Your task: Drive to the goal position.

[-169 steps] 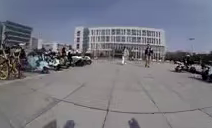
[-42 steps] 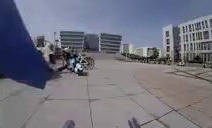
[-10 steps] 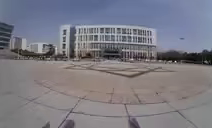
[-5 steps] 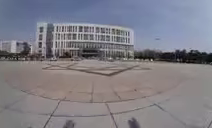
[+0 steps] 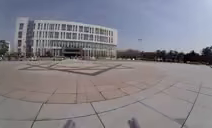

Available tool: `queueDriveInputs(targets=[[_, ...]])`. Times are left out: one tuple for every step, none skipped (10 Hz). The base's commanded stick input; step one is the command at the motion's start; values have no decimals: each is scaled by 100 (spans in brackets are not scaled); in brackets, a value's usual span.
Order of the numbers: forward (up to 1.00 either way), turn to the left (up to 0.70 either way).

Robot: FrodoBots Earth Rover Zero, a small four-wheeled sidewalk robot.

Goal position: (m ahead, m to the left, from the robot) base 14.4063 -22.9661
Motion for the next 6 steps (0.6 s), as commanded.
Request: queueDriveInputs(targets=[[100,0],[100,0],[100,0],[100,0],[100,0],[100,0]])
